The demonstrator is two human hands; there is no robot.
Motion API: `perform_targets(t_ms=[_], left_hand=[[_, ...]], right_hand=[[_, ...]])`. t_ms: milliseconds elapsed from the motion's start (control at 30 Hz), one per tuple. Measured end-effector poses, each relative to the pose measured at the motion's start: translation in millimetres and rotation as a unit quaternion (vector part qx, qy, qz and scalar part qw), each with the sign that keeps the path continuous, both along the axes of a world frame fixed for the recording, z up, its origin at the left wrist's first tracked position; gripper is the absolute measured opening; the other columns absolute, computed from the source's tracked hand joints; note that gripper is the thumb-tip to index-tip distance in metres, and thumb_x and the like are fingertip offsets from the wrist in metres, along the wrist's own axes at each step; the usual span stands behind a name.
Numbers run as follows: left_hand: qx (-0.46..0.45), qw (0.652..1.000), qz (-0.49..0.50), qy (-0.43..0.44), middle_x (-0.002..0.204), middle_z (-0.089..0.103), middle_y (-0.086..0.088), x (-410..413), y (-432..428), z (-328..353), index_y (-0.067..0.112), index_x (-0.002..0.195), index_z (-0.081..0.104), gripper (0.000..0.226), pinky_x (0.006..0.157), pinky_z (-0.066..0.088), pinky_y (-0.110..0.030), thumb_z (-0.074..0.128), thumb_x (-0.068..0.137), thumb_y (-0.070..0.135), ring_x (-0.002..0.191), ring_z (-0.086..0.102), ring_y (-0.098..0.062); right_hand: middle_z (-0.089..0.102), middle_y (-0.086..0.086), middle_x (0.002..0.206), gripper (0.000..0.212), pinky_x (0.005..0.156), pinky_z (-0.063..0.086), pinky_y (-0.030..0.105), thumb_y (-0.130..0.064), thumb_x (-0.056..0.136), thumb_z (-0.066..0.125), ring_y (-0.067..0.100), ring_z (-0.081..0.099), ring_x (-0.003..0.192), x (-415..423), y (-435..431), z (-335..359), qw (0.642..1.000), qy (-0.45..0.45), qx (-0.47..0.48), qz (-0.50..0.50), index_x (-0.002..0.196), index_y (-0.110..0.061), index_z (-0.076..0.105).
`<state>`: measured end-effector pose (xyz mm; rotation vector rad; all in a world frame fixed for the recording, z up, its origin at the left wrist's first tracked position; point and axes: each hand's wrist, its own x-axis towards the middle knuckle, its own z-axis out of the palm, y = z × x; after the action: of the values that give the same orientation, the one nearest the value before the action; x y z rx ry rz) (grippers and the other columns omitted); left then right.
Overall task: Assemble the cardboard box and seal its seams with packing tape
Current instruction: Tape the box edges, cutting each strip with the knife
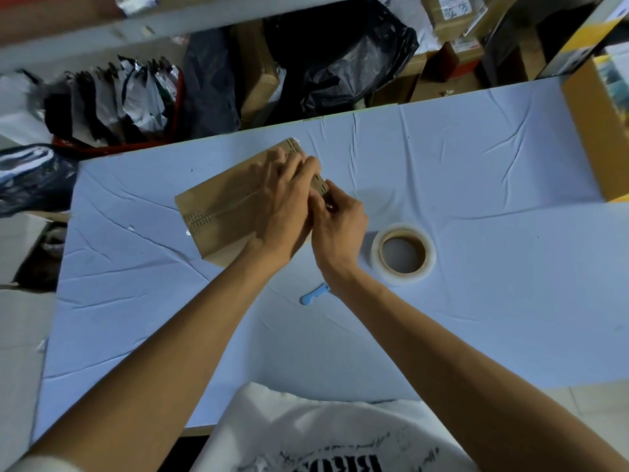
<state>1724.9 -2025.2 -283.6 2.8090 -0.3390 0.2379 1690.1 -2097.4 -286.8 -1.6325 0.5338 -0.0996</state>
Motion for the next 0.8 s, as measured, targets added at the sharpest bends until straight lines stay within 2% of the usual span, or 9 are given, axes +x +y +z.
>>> perform_targets(t_ms=[100,167,233,333,400,467,533,700,800], left_hand=[[0.046,0.999,0.004,0.009,0.119,0.058,-0.008,2,-3,0,0.015,0.112,0.056,0.027,0.102,0.034,-0.055,0.061,0.086,0.018,0.121,0.046,-0.033],[0.065,0.998,0.009,0.008,0.116,0.057,-0.007,1,-7,0,0.016,0.108,0.054,0.023,0.1,0.034,-0.054,0.059,0.086,0.02,0.12,0.045,-0.033],[0.081,0.997,0.012,0.012,0.118,0.055,-0.008,0,-8,-1,0.016,0.109,0.052,0.025,0.102,0.032,-0.054,0.058,0.086,0.024,0.121,0.043,-0.034],[0.087,0.996,0.005,0.024,0.125,0.052,-0.01,-1,-7,-3,0.015,0.114,0.05,0.032,0.105,0.03,-0.054,0.06,0.085,0.025,0.126,0.041,-0.035],[0.081,0.996,0.004,0.035,0.127,0.051,-0.01,-2,-7,-3,0.015,0.115,0.05,0.035,0.106,0.031,-0.055,0.064,0.083,0.023,0.127,0.04,-0.036],[0.072,0.997,0.007,0.034,0.126,0.052,-0.011,-4,-7,-3,0.015,0.112,0.052,0.034,0.104,0.033,-0.057,0.065,0.081,0.021,0.125,0.042,-0.038],[0.064,0.997,0.005,0.034,0.126,0.053,-0.012,-7,-6,-5,0.014,0.112,0.053,0.037,0.102,0.035,-0.058,0.068,0.079,0.019,0.126,0.042,-0.039],[-0.06,0.996,-0.017,0.058,0.123,0.05,-0.014,-4,-1,-1,0.01,0.115,0.053,0.046,0.095,0.043,-0.05,0.072,0.074,0.016,0.117,0.044,-0.032],[-0.119,0.986,-0.036,0.113,0.13,0.042,-0.013,3,8,9,0.011,0.123,0.052,0.054,0.098,0.044,-0.045,0.072,0.073,0.019,0.12,0.043,-0.029]], right_hand=[[0.052,0.007,0.055,0.02,0.053,0.035,0.032,-0.017,0.086,0.059,0.012,0.037,0.053,0,-6,2,1.0,-0.015,-0.011,0.011,0.075,-0.002,0.065],[0.047,0.014,0.054,0.024,0.052,0.032,0.036,-0.015,0.085,0.057,0.015,0.033,0.054,0,-11,3,0.999,-0.023,-0.023,0.027,0.068,0.001,0.059],[0.058,0.016,0.06,0.024,0.054,0.041,0.037,-0.018,0.088,0.055,0.021,0.046,0.054,0,-16,5,0.998,-0.017,-0.039,0.053,0.074,-0.001,0.065],[0.072,0.004,0.074,0.026,0.063,0.05,0.028,-0.025,0.094,0.054,0.016,0.066,0.069,1,-20,8,0.997,-0.014,-0.043,0.063,0.09,-0.01,0.075],[0.072,0.01,0.071,0.029,0.06,0.048,0.028,-0.024,0.095,0.054,0.018,0.064,0.063,3,-22,9,0.997,-0.019,-0.044,0.063,0.086,-0.007,0.076],[0.067,0.021,0.066,0.035,0.053,0.042,0.032,-0.022,0.095,0.054,0.022,0.05,0.054,4,-22,8,0.996,-0.019,-0.052,0.064,0.076,0.001,0.072],[0.065,0.025,0.066,0.037,0.051,0.038,0.034,-0.022,0.094,0.054,0.016,0.044,0.054,4,-23,6,0.996,-0.019,-0.057,0.061,0.073,0.005,0.069],[0.068,0.006,0.061,0.029,0.053,0.046,0.027,-0.021,0.095,0.055,0.01,0.055,0.053,7,-25,3,0.995,-0.041,-0.071,0.058,0.082,-0.008,0.077],[0.066,0.002,0.06,0.028,0.05,0.043,0.024,-0.021,0.096,0.055,0.008,0.052,0.052,14,-26,2,0.991,-0.054,-0.095,0.081,0.079,-0.012,0.075]])
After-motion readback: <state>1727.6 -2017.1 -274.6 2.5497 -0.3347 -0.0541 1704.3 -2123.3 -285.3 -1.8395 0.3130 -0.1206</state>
